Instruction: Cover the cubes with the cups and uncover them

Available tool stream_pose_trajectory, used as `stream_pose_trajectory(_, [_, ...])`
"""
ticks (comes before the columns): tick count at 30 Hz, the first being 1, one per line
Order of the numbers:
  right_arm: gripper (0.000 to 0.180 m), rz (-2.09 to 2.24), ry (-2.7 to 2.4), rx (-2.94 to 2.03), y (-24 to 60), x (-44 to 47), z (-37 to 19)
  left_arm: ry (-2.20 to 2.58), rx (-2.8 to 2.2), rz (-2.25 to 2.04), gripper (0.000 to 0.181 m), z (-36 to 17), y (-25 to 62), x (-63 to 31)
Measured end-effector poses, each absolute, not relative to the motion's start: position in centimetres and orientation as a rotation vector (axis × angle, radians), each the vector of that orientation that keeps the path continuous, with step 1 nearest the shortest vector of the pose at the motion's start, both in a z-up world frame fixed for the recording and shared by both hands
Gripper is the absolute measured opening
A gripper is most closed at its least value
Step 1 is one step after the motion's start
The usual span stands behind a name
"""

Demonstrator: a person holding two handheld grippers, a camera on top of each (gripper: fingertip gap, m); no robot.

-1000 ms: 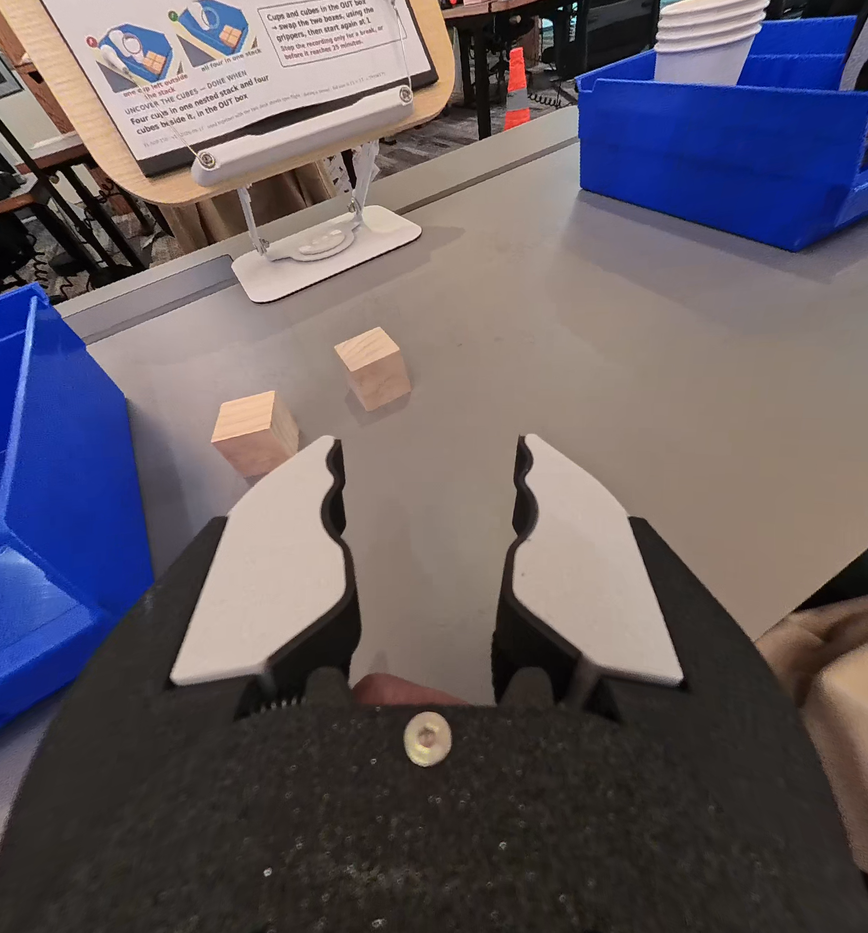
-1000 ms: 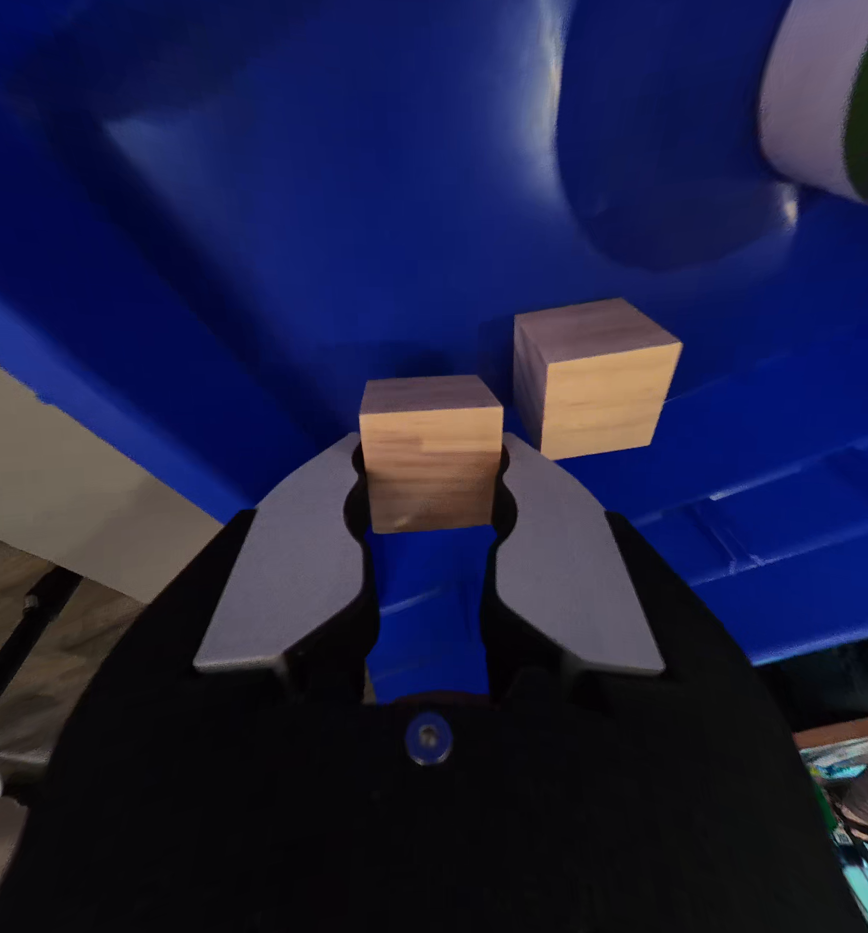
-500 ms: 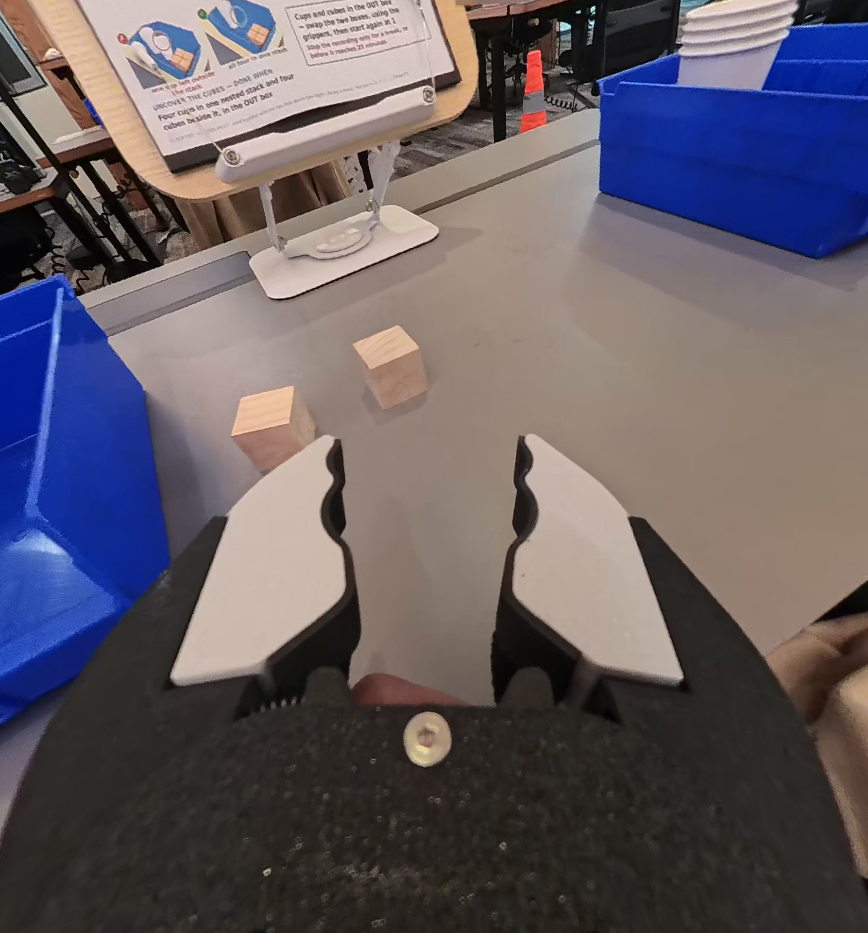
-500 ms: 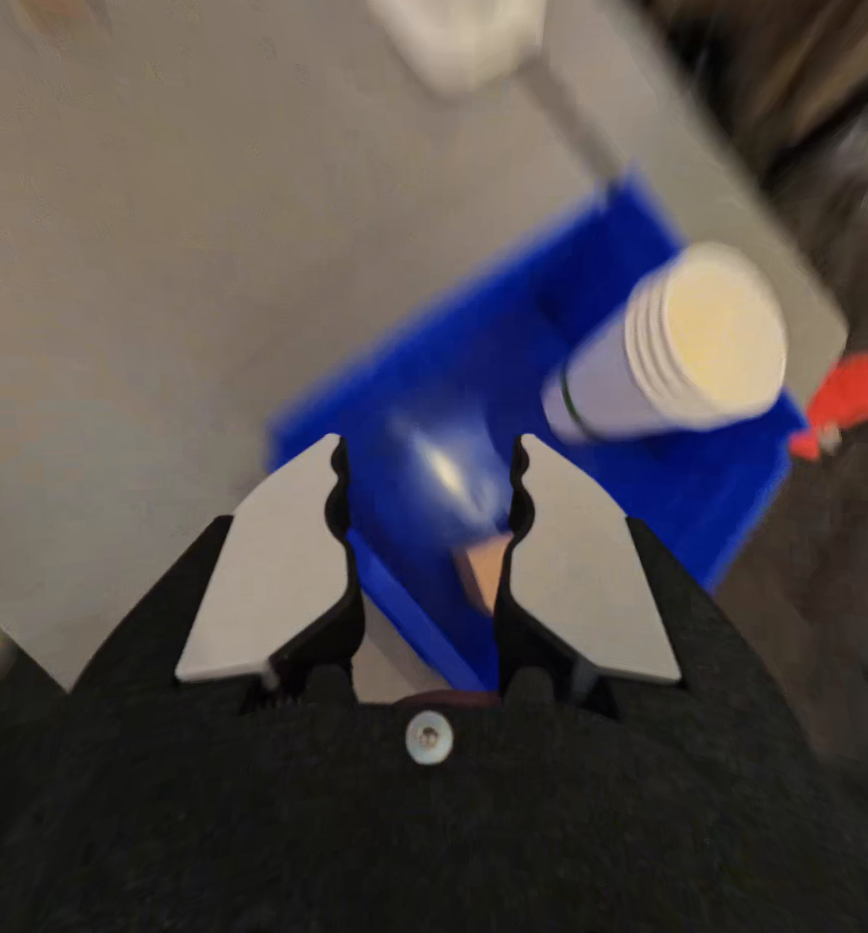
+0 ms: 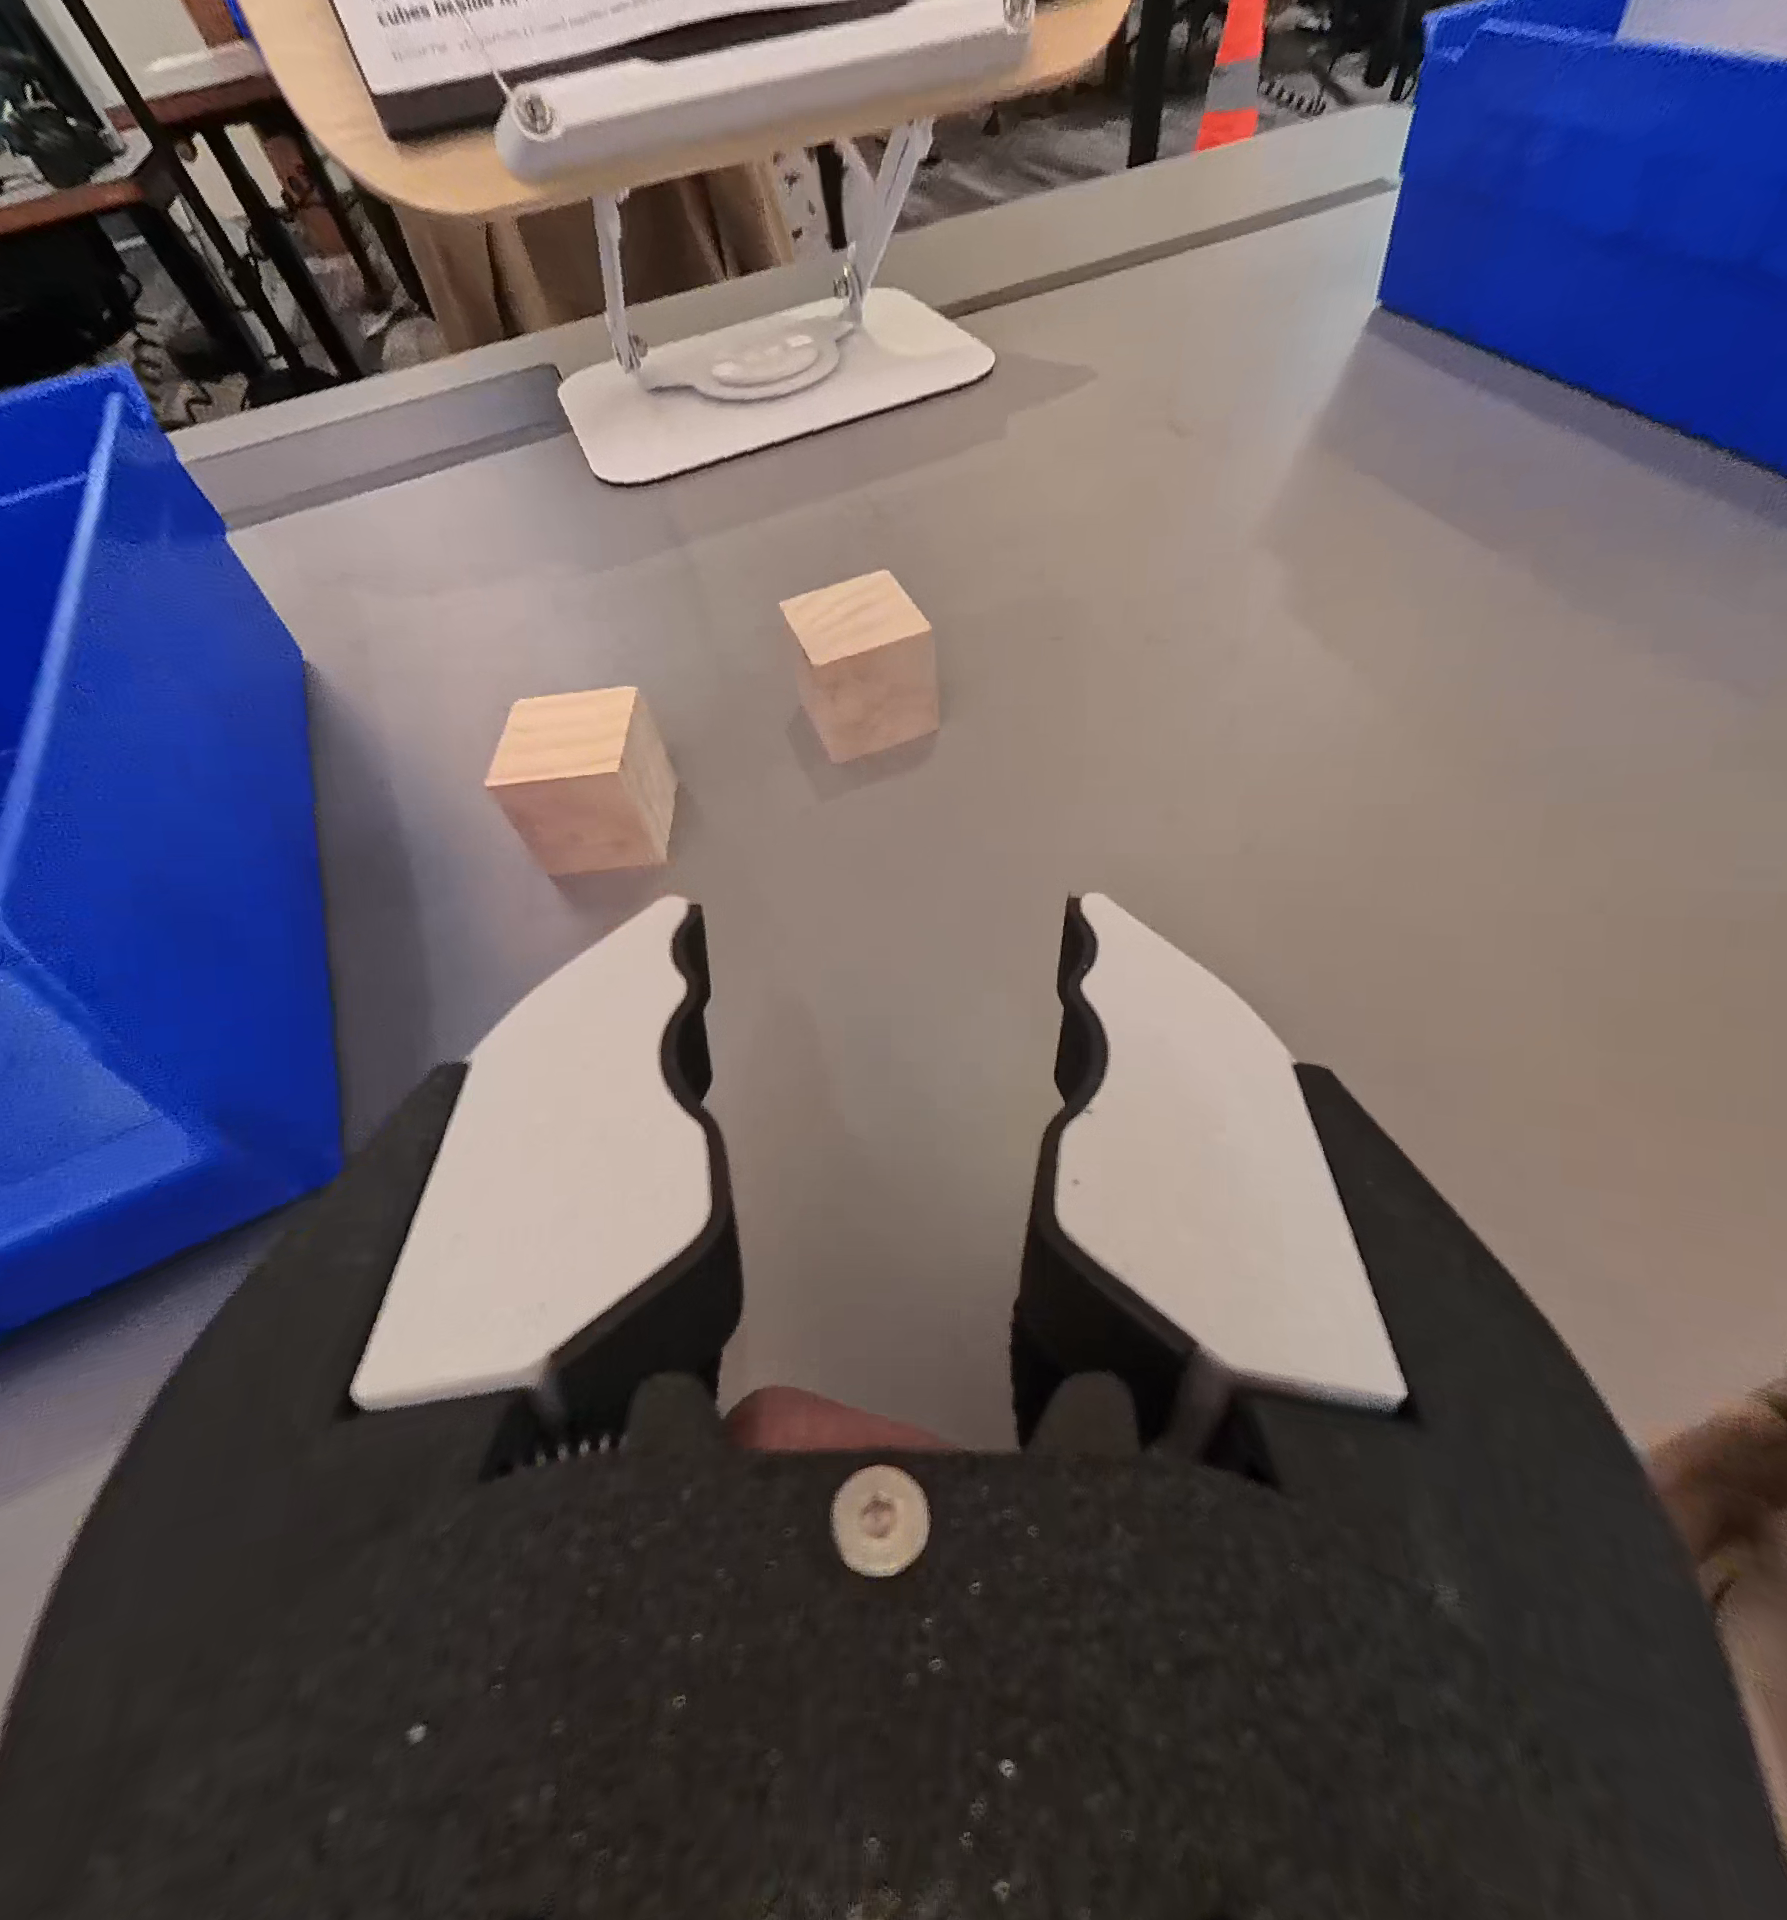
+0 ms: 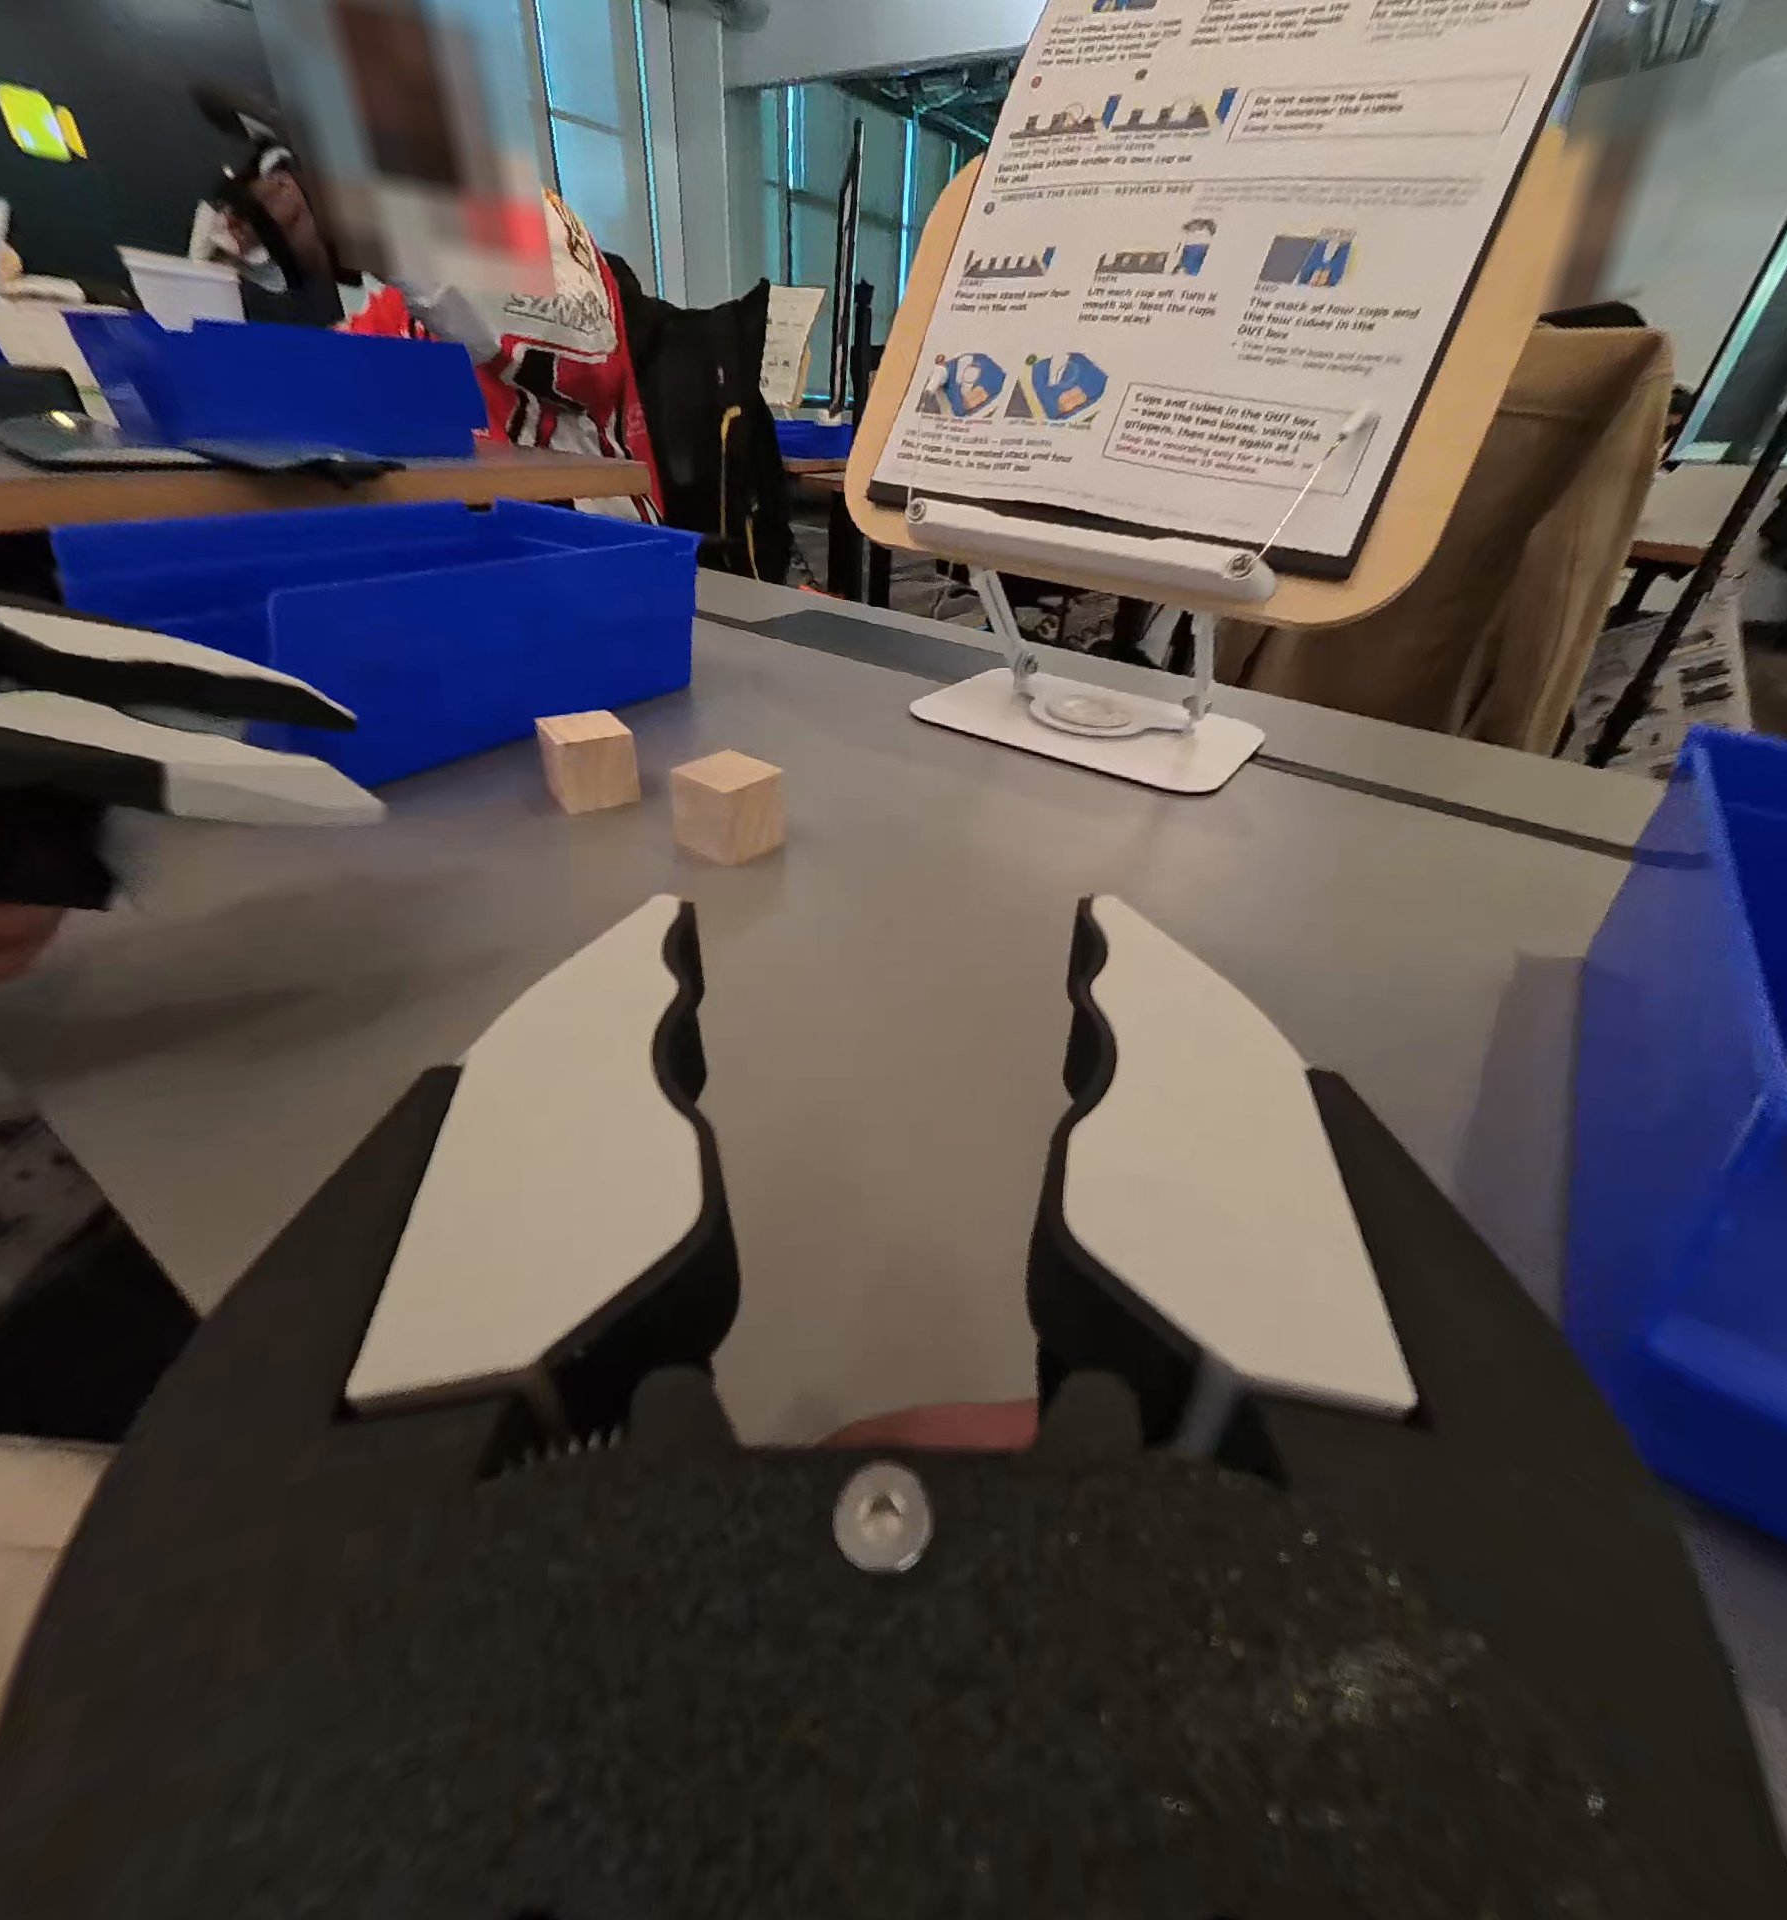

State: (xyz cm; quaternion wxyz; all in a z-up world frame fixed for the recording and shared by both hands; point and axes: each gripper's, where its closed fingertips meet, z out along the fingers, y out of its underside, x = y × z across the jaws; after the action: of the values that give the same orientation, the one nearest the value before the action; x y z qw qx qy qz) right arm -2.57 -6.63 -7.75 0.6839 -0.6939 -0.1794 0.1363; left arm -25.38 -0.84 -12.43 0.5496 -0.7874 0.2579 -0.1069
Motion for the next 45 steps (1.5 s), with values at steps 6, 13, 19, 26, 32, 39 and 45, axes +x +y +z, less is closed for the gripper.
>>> stream_pose_trajectory(6, [0.067, 0.361, -0.385, -1.588, -6.9, -2.1, -8.7, 0.532, -2.03, -0.201, 0.068, -13.9, 4.1, -22.6])
stream_pose_trajectory(13, [0.066, 0.371, -0.351, -1.574, -7.0, -0.7, -8.1, 0.505, -2.132, -0.046, 0.071, -15.5, 11.5, -19.9])
stream_pose_trajectory(19, [0.064, 0.398, -0.359, -1.625, -6.9, -0.8, -9.0, 0.576, -2.273, -0.123, 0.047, -17.5, 12.9, -18.4])
stream_pose_trajectory(26, [0.062, 0.38, -0.348, -1.598, -6.9, -0.2, -8.2, 1.229, -2.053, -0.49, 0.046, -14.2, 7.9, -12.7])
stream_pose_trajectory(32, [0.062, 0.404, -0.34, -1.637, -6.5, -0.1, -8.9, 1.856, -1.777, -0.67, 0.047, -16.6, 1.0, -9.8])
stream_pose_trajectory(39, [0.062, 0.394, -0.36, -1.663, -6.3, -0.4, -9.7, 1.949, -1.633, -0.671, 0.049, -17.2, 0.4, -9.4])
stream_pose_trajectory(45, [0.063, 0.368, -0.494, -1.713, -5.9, -0.8, -10.1, 1.453, -1.701, -0.724, 0.086, -11.5, 0.2, -13.2])
